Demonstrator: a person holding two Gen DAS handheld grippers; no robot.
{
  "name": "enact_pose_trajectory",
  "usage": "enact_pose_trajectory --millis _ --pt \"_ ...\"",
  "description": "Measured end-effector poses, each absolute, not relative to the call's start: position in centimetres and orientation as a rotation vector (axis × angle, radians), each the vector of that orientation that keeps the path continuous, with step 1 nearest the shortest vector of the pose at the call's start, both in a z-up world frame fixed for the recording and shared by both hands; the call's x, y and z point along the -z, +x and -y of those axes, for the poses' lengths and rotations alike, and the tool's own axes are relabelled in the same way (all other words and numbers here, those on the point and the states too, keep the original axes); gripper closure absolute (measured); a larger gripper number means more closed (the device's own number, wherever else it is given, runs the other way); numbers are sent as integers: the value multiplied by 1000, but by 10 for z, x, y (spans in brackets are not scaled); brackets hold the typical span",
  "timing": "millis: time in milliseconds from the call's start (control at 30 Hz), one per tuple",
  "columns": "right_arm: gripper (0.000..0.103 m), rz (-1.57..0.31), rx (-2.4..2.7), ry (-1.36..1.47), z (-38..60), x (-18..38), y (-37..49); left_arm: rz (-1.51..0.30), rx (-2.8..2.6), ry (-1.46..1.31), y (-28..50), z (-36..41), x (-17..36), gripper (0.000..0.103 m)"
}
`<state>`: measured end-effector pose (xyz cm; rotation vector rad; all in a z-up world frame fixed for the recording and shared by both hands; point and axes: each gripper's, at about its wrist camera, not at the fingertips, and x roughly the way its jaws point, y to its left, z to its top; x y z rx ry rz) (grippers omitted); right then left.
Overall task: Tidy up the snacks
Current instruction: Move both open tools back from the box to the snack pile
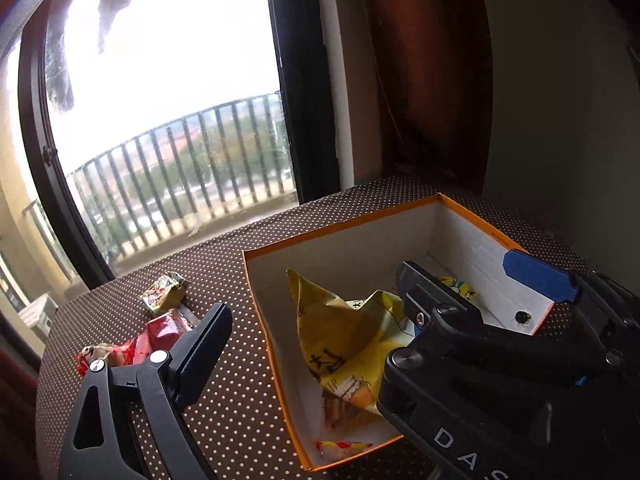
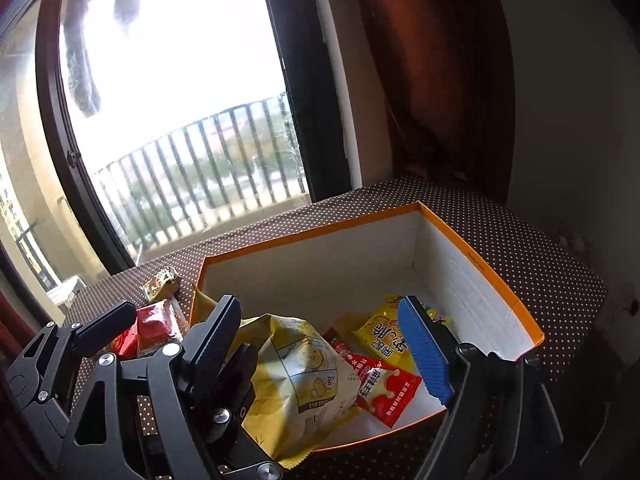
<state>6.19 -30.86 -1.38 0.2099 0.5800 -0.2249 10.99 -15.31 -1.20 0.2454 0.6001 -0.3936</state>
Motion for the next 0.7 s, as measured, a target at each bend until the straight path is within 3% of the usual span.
enact_pose_trajectory --millis 700 --pt "14 -545 150 125 234 -2 51 -557 320 176 93 84 -1 9"
